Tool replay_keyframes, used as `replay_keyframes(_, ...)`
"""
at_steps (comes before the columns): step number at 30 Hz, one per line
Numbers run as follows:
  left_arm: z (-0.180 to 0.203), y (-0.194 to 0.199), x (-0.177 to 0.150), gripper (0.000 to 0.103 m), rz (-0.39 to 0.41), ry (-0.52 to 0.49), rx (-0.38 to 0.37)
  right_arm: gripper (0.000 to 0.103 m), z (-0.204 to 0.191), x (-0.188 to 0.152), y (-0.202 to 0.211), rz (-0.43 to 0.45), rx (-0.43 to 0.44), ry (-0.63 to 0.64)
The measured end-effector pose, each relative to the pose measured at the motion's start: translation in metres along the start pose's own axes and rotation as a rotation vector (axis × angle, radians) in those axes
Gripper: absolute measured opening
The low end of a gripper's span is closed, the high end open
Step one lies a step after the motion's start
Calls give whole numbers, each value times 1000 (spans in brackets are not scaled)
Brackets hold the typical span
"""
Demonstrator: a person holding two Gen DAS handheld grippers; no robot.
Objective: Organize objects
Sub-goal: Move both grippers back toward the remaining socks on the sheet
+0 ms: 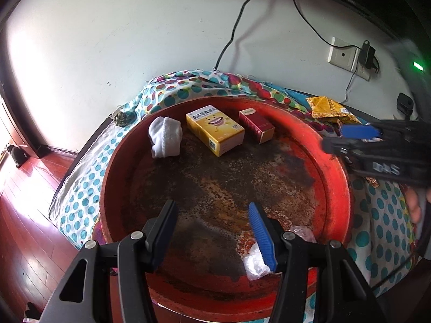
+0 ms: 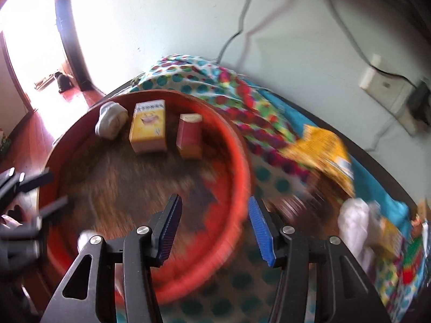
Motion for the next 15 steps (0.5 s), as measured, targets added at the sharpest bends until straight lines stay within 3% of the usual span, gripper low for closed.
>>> replay_keyframes(8,45,-8,-4,56,-27,-103,-35,51,102,-62,23,-15,-101,-155)
replay_keyframes(15,93,-15,-7,56,-42,-183,-109,51,162,-114,10,-77,-150,-255)
Point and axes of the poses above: each gripper's, at about its wrist camera, not at the fingertips, and y roughly against the way its jaws point, z to its right, x to its top, the point moved 9 cm from there along -y, roughly the way its jaws point, and after that the axes turned 14 degrees about -x, right-handed, at the moved point
